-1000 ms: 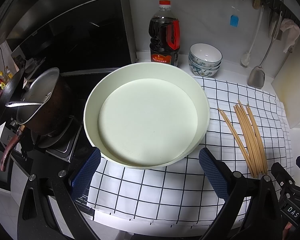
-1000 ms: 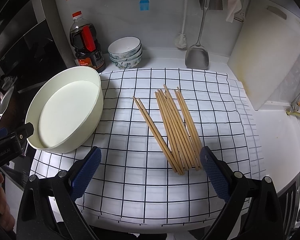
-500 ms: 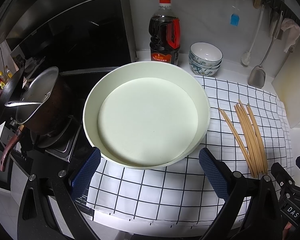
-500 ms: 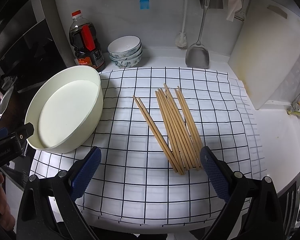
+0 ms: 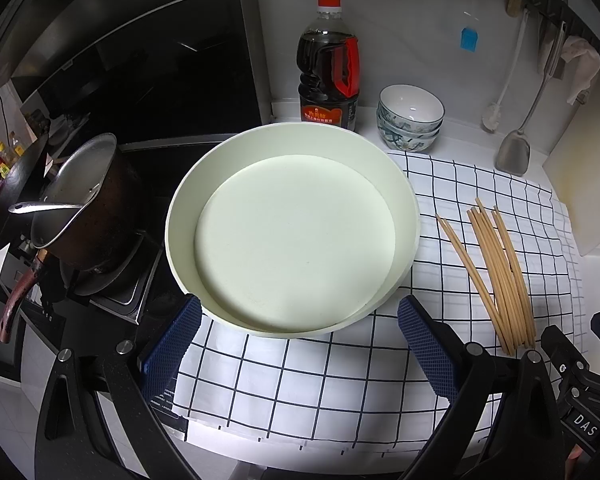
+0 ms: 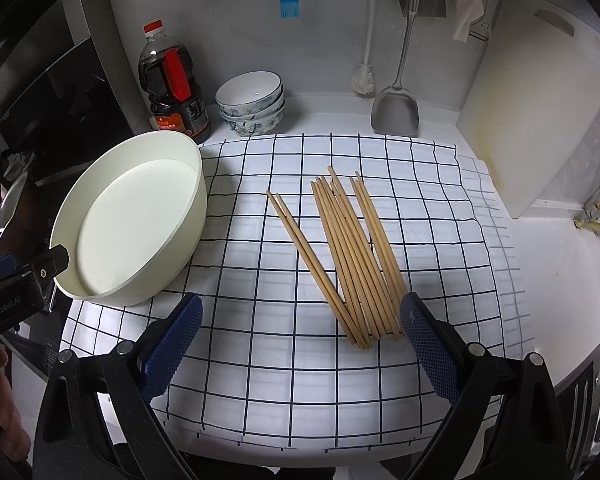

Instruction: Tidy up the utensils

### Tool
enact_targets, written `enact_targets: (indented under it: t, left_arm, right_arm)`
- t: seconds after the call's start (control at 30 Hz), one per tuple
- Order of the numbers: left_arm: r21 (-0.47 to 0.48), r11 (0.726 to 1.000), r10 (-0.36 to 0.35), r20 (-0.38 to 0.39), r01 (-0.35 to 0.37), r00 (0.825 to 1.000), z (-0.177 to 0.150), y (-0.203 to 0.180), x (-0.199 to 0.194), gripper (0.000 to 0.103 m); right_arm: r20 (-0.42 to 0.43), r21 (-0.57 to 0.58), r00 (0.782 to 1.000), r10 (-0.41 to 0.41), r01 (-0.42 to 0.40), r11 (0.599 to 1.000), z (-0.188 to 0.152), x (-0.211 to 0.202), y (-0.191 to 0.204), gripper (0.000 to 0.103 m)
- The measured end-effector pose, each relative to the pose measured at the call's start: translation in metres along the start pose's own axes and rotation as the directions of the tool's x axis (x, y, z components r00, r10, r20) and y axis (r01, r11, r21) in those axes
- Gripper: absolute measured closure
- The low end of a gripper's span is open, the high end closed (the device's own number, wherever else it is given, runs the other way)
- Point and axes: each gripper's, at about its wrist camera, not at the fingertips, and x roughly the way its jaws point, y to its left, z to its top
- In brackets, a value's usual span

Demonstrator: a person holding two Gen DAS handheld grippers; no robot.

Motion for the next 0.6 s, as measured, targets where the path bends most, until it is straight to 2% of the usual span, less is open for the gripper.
enact_targets:
  t: [0.4,0.6]
  left_arm:
    - [0.003,1.000,-0.004,0.000,0.004,1.000,-0.002,-0.003,0.001,0.006]
    - [0.039,0.998,-0.050,-0.004,0.050,0.999,-0.008,-0.021,0.003,0.006]
  right_arm:
    - [-0.003,0.000,1.000,0.000,0.000,1.000,0.000,0.001,0.000,0.008]
    - [-0.012,0.002,1.000,-0.006,0.006,1.000,-0.009,0.005,-0.010,0.009]
